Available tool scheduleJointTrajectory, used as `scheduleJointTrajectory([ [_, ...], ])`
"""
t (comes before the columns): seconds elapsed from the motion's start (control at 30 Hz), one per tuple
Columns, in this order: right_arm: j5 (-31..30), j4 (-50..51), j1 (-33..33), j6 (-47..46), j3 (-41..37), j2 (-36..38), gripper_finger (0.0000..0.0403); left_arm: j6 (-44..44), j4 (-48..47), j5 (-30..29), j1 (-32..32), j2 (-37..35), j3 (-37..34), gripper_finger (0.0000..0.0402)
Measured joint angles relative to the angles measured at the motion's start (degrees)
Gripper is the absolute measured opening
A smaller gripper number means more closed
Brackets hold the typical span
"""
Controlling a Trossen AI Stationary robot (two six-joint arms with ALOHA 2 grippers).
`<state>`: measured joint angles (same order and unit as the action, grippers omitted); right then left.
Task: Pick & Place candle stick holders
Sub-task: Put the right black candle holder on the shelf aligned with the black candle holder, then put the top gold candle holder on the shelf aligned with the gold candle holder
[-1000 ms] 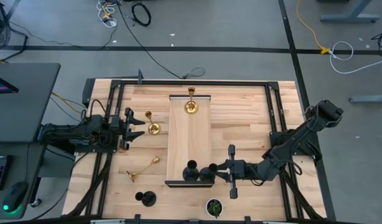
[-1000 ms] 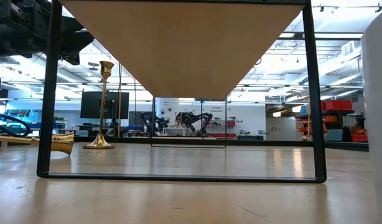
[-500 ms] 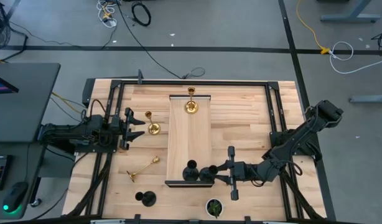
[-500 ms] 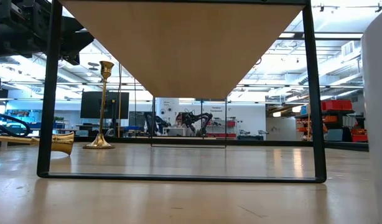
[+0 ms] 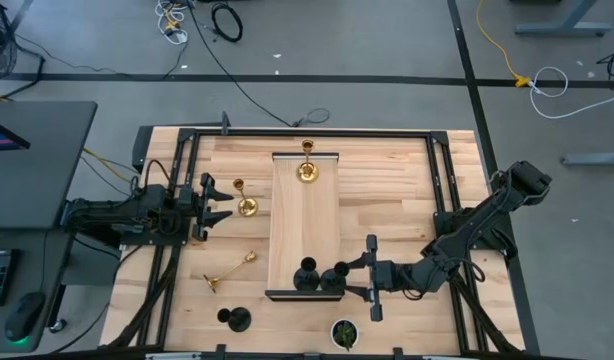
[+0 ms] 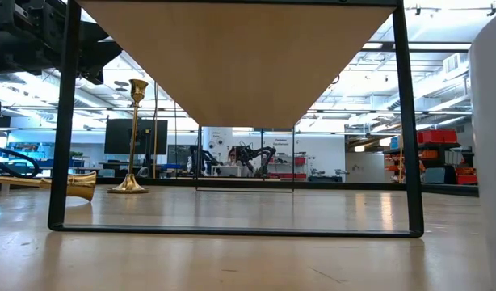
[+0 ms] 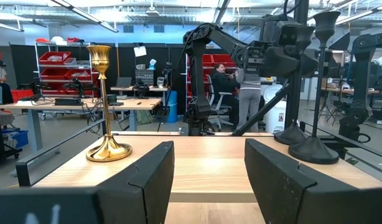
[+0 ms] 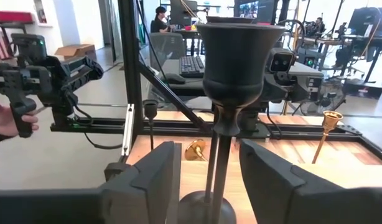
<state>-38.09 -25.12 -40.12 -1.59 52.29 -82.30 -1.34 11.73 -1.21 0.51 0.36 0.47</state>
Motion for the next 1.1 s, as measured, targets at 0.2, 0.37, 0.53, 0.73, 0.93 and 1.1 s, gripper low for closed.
scheduleJointTrajectory([
  [0.2, -4.81, 1.91, 0.19, 0.98, 0.0, 0.04, 0.0191, 0.0, 0.0, 0.0, 0.0, 0.0, 0.01, 0.0197],
  [0.37, -6.07, 2.97, 0.13, 1.07, 0.0, 0.07, 0.0192, 0.0, 0.0, 0.0, 0.0, 0.0, 0.02, 0.0197],
  [0.53, -6.03, 3.77, -0.42, 2.08, 0.0, 0.07, 0.0192, 0.0, -0.01, 0.01, 0.01, 0.01, 0.0, 0.0197],
  [0.73, -6.05, 3.85, -1.78, 3.02, 0.0, 0.16, 0.0192, 0.0, 0.0, 0.0, 0.0, 0.0, 0.0, 0.0197],
  [0.93, -12.72, 5.67, -3.59, 3.98, 0.0, 0.73, 0.0192, 0.0, 0.0, 0.0, 0.0, 0.0, 0.02, 0.0197],
  [1.1, -15.45, 11.74, -4.9, 0.74, 0.0, 2.46, 0.0192, 0.0, -0.02, 0.0, 0.0, 0.0, 0.02, 0.0197],
])
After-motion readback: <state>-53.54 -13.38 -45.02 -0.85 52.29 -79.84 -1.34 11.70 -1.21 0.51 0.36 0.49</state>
